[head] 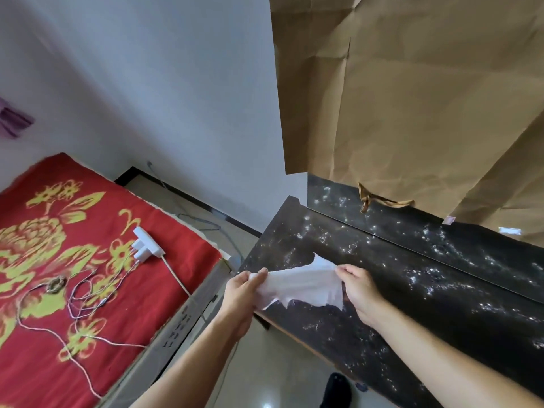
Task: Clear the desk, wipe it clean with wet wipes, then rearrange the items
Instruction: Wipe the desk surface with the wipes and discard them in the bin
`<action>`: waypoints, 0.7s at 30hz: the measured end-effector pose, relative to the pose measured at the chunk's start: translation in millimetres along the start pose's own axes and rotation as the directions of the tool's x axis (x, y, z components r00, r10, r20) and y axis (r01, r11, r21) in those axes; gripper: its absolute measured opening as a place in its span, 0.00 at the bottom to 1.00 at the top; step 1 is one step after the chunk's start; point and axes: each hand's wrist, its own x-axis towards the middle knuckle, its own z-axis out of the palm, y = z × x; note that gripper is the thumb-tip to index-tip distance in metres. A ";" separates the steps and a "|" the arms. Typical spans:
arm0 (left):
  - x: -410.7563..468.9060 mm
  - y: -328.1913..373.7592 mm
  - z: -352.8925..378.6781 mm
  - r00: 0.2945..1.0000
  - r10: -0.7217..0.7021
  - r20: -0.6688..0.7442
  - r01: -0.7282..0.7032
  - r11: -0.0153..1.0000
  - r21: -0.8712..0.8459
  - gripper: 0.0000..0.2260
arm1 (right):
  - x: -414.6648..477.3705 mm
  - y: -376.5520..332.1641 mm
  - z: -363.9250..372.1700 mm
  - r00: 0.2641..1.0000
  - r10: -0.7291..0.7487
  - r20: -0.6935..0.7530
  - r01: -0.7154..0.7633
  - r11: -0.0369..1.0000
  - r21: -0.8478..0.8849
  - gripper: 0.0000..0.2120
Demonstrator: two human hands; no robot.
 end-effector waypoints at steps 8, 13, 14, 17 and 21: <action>88.1 20.2 -1.3 0.971 0.150 -0.184 -0.083 0.942 0.326 0.15 | 47.1 -34.0 54.7 0.992 0.100 -0.081 -0.101 0.995 -0.014 0.20; 153.1 45.9 -13.3 0.986 0.159 -0.053 -0.116 0.876 0.469 0.12 | 75.6 -50.2 67.7 0.963 -0.067 -0.262 0.026 0.988 -0.155 0.18; 165.5 51.9 -13.4 0.988 0.156 -0.013 -0.128 0.852 0.507 0.11 | 82.4 -54.5 69.2 0.946 -0.104 -0.307 0.047 0.981 -0.188 0.19; 204.5 68.5 -5.6 0.989 0.123 0.078 -0.146 0.810 0.568 0.09 | 108.8 -69.2 76.4 0.893 -0.187 -0.410 0.059 0.951 -0.304 0.19; 239.7 69.6 0.0 0.993 -0.029 0.114 -0.048 0.784 0.619 0.13 | 139.3 -69.6 87.6 0.853 -0.160 -0.497 -0.039 0.929 -0.367 0.20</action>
